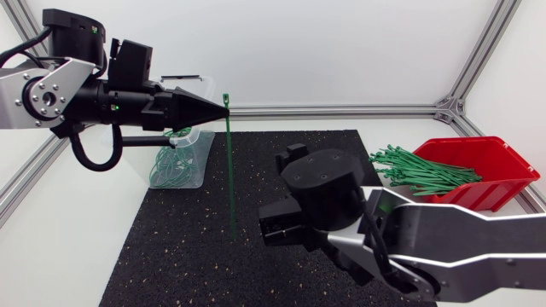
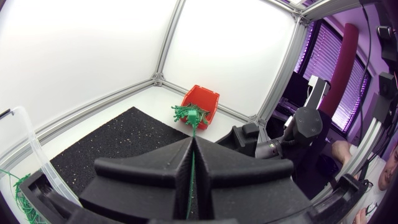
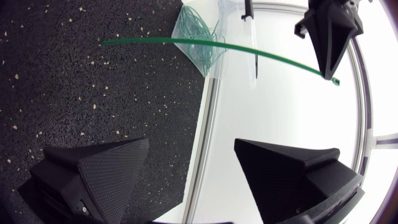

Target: Take a green cable tie from the red box, thread the tail through the head to close it, then place it in the transparent bin on the left.

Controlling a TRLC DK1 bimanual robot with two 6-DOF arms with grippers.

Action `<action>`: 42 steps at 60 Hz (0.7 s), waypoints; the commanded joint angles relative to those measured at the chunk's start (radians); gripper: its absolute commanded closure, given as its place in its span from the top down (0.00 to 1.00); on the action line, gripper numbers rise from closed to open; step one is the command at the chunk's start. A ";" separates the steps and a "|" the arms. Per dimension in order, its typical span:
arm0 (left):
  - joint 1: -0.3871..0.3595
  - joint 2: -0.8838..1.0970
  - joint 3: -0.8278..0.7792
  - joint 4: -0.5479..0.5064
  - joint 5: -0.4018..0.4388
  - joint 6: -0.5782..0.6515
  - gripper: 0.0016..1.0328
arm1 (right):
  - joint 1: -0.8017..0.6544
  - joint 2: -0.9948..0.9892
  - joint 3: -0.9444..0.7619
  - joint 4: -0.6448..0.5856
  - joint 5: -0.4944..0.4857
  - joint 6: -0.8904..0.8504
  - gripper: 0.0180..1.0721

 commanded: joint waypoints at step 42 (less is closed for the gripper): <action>0.047 0.257 0.350 -0.387 0.001 0.005 0.03 | 0.093 0.200 -0.053 0.400 -0.098 -0.337 0.90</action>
